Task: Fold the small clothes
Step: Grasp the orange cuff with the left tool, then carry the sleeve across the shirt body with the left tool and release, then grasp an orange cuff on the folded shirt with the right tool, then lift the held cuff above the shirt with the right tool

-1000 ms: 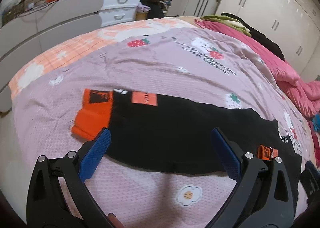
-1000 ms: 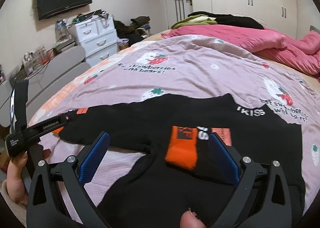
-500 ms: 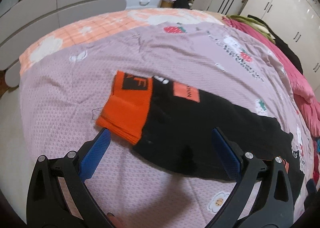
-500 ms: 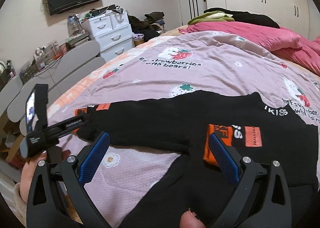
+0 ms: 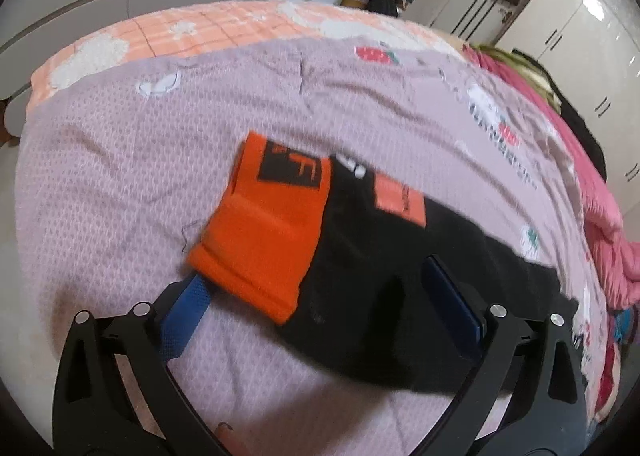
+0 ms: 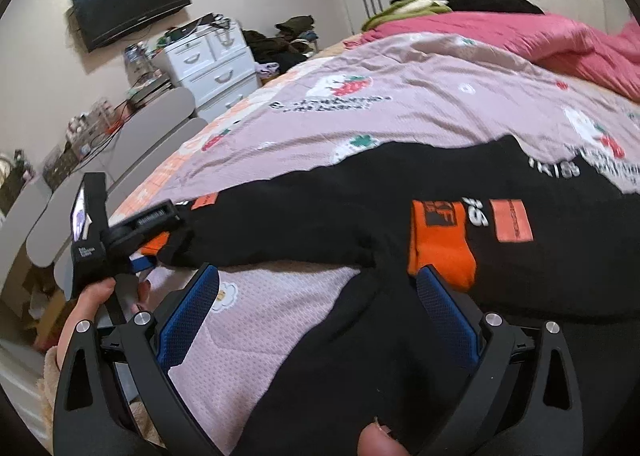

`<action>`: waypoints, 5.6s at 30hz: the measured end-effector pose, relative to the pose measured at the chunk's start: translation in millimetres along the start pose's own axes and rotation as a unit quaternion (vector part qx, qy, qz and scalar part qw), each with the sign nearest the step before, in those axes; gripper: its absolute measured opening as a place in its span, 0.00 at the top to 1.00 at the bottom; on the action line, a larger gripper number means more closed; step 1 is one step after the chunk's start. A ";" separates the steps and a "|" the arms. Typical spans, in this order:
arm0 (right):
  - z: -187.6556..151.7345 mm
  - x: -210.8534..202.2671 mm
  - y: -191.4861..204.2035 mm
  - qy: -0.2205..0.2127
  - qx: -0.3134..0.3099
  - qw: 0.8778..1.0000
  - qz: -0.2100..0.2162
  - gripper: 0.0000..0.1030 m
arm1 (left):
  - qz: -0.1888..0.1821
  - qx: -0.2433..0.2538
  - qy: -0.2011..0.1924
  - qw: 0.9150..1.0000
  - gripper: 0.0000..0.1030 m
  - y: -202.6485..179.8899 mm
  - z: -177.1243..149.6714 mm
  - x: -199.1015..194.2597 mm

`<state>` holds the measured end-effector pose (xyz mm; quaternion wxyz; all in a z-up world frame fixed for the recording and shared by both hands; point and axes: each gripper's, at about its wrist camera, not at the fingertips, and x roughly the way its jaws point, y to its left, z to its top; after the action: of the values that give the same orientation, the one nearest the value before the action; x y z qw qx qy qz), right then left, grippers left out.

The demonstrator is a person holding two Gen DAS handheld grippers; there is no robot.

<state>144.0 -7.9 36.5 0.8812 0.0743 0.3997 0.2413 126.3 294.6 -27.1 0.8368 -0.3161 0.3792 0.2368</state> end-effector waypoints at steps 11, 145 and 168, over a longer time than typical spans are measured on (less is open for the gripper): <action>-24.1 -11.2 -20.8 0.003 0.028 1.000 -0.002 0.04 | -0.090 0.031 -0.054 0.994 0.98 -15.7 4.5 -26.5; 60.4 -64.6 -147.1 -0.069 0.019 0.993 -0.095 0.87 | -0.233 0.313 0.026 0.921 0.09 -241.9 -39.3 -28.6; 39.6 -87.0 -212.0 -0.076 0.056 0.981 -0.167 0.87 | -0.218 0.329 0.038 0.918 0.09 -248.9 -60.9 -11.0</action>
<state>201.7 -232.6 52.5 0.9316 0.0735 0.3507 0.0616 248.4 78.5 37.2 0.9093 -0.1067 0.3890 -0.1022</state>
